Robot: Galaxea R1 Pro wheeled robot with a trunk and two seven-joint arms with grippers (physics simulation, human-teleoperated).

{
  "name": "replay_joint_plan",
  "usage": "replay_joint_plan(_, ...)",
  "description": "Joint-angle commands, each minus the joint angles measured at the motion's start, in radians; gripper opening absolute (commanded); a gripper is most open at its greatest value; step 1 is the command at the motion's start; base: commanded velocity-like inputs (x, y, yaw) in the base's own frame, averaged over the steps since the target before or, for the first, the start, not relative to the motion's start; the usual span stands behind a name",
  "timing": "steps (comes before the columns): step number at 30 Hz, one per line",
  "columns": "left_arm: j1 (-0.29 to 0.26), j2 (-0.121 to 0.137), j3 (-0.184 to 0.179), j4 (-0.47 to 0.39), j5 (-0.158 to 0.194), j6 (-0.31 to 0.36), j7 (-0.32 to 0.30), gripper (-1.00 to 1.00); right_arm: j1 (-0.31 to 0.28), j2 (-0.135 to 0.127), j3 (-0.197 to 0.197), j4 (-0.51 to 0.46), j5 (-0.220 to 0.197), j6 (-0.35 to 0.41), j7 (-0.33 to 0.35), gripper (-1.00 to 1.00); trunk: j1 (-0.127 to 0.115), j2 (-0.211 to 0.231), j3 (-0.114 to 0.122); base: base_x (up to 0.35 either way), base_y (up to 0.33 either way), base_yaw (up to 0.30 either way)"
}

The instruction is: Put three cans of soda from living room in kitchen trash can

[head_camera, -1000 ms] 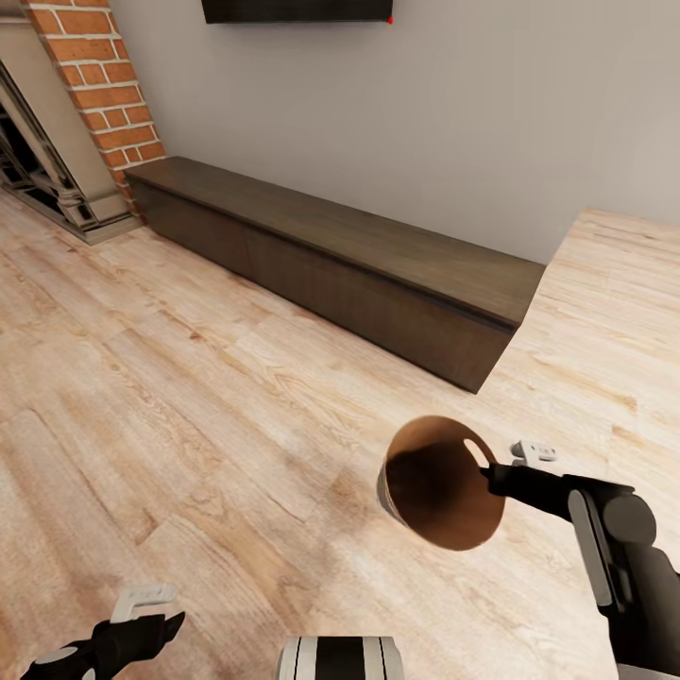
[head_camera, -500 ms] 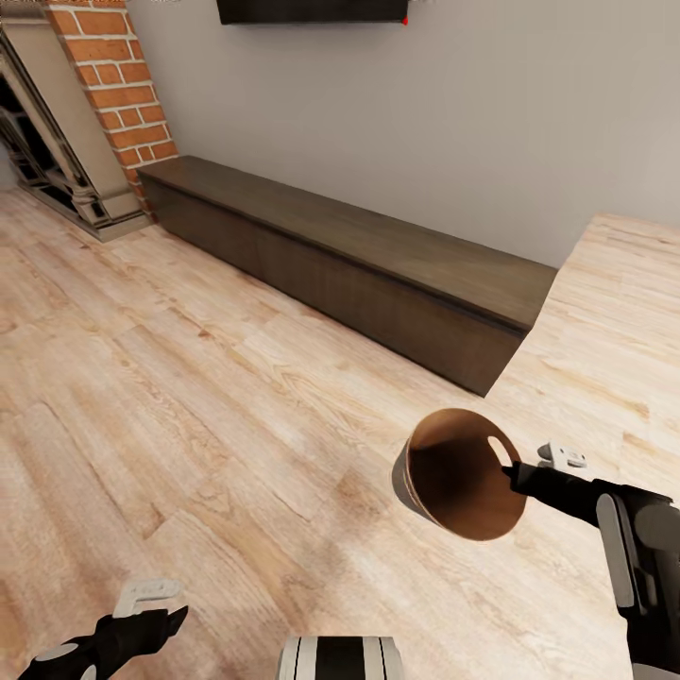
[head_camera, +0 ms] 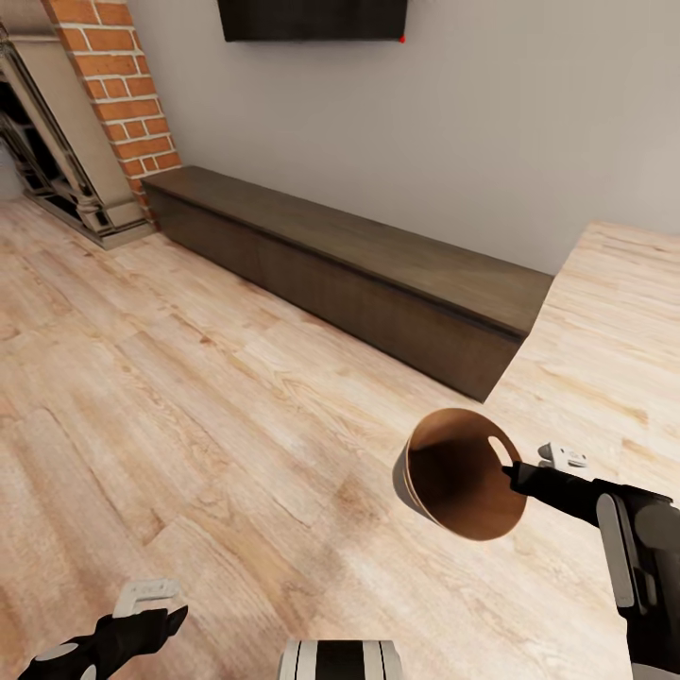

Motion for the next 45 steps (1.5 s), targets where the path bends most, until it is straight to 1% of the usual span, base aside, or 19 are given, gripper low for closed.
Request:
replay_joint_plan(1,0.0,0.0,0.0,0.0,0.0,0.0,0.0,1.0,0.0,0.0,0.0,0.0,-0.026,0.005,0.004,-1.0,0.0,0.0,0.002,0.0,0.0,0.0)
replay_joint_plan(20,0.0,0.0,0.0,0.005,0.0,0.0,-0.005,1.0,0.0,0.001,0.0,0.0,-0.026,0.005,0.004,-1.0,0.0,0.0,0.033,0.0,0.0,0.0)
replay_joint_plan(29,0.001,0.0,0.0,0.008,0.0,0.0,-0.005,1.0,0.0,0.0,0.0,0.0,-0.026,0.005,0.004,-1.0,0.0,0.0,0.039,0.0,0.0,0.009)
replay_joint_plan(36,0.001,0.0,0.0,0.008,0.0,0.0,-0.006,1.0,0.0,0.001,0.0,0.0,-0.026,0.005,0.008,-1.0,0.0,0.0,0.05,0.0,0.0,0.109)
replay_joint_plan(45,0.0,0.0,0.001,0.009,0.0,0.0,-0.006,1.0,0.0,0.001,0.0,0.0,-0.026,0.005,0.009,-1.0,0.0,0.0,0.059,0.0,0.0,0.234)
